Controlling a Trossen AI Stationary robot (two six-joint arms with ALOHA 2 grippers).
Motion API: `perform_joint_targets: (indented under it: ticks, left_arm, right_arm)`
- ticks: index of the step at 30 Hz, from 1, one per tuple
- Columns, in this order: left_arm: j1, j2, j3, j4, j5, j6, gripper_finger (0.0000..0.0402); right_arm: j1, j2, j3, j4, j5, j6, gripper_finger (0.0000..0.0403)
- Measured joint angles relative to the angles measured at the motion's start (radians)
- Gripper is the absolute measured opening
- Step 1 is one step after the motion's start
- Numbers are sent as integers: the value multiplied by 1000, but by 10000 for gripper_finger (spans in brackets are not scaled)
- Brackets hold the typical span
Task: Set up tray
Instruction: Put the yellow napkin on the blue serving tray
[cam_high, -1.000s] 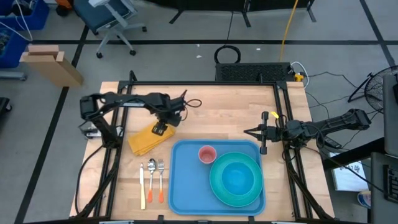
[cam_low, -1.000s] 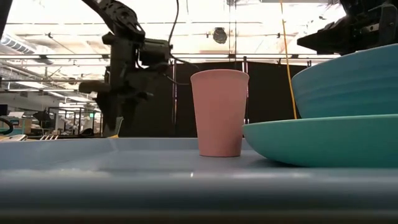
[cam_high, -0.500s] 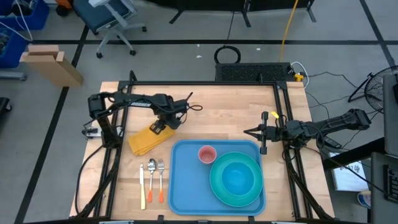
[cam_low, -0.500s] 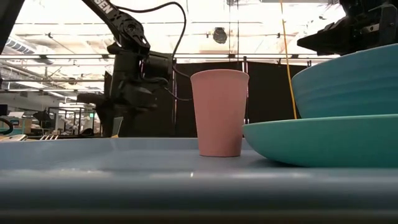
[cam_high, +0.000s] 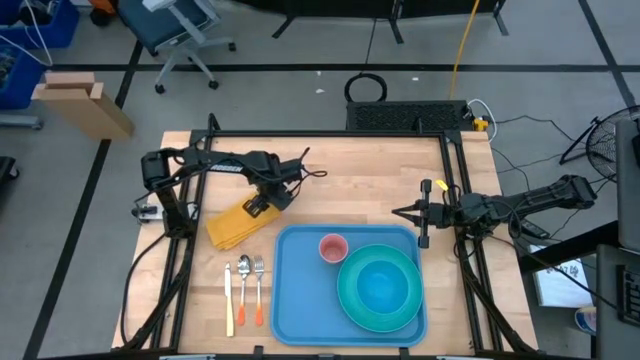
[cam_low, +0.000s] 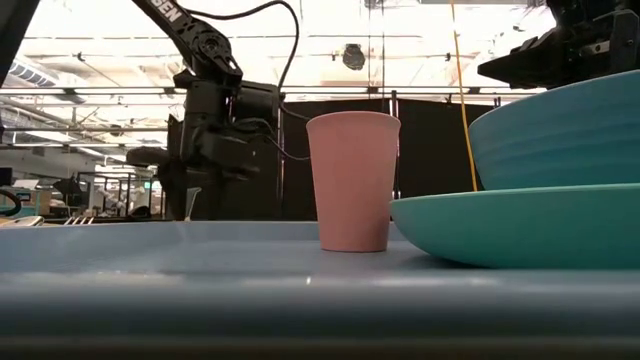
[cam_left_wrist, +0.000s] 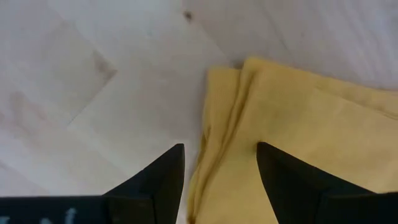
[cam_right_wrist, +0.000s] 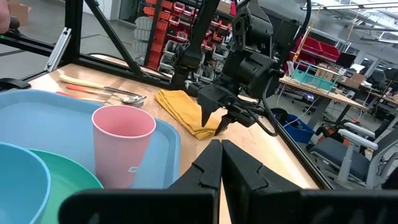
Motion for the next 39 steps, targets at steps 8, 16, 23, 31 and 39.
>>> perform_joint_targets:
  ticks: [8, 16, 23, 31, 39]
  left_arm:
    - [-15, 110, 10, 1, 1, -11, 202]
    - [-37, 93, 2, 32, -37, -29, 131]
    - [-37, 89, -2, 12, -25, -91, 14]
    - [-62, -30, -9, 54, -121, -176, 8]
    - [-110, -303, -4, 46, -312, -310, 6]
  right_arm:
    - [0, 0, 0, -10, 2, 1, 0]
    - [0, 0, 0, -8, 2, -6, 0]
    - [0, 0, 0, -8, 2, -9, 0]
    - [0, 0, 0, -6, 2, -25, 0]
    - [0, 0, 0, 8, 2, -25, 0]
